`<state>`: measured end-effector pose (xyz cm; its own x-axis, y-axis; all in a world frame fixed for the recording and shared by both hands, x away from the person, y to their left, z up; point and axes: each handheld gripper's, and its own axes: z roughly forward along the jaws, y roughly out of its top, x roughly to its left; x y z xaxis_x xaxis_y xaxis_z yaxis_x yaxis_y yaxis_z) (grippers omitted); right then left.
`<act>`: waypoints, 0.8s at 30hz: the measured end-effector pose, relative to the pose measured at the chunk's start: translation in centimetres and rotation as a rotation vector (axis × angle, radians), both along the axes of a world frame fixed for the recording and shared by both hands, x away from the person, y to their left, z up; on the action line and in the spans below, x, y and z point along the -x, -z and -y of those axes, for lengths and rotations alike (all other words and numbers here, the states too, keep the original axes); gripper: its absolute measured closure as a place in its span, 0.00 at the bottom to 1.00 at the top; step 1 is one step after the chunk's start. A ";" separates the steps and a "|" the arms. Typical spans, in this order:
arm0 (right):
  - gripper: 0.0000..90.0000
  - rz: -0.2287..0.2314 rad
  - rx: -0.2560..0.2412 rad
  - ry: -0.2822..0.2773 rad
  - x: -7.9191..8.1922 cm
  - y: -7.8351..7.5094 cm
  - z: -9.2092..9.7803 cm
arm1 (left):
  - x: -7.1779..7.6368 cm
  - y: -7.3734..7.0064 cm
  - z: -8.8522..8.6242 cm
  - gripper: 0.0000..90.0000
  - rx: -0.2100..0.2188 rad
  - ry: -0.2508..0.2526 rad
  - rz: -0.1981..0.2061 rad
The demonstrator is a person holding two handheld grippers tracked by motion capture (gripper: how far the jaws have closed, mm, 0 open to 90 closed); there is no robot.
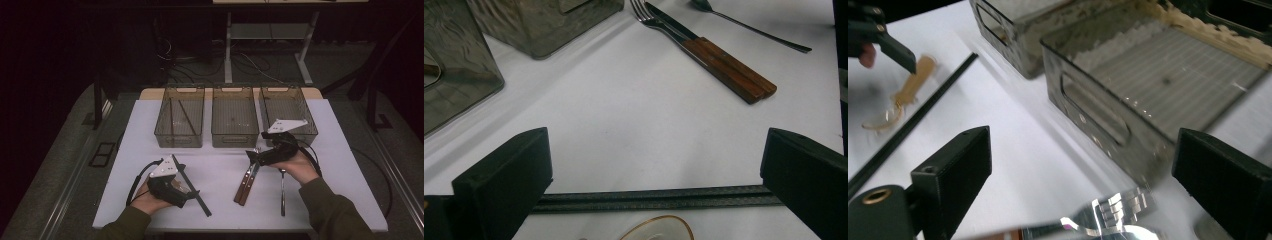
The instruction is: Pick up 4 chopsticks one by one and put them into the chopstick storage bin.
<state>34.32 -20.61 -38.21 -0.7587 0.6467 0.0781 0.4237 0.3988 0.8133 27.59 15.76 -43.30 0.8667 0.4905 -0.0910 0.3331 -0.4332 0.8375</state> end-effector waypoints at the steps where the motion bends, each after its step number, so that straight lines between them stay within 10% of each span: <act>1: 0.10 0.001 0.000 0.003 0.3 0.2 0.4 | 0.0 0.0 0.0 0.00 -0.001 0.000 0.003; 24: 0.10 -0.022 -0.047 0.115 7.3 4.9 7.8 | -0.2 -0.1 -0.4 0.02 -0.035 -0.043 -0.012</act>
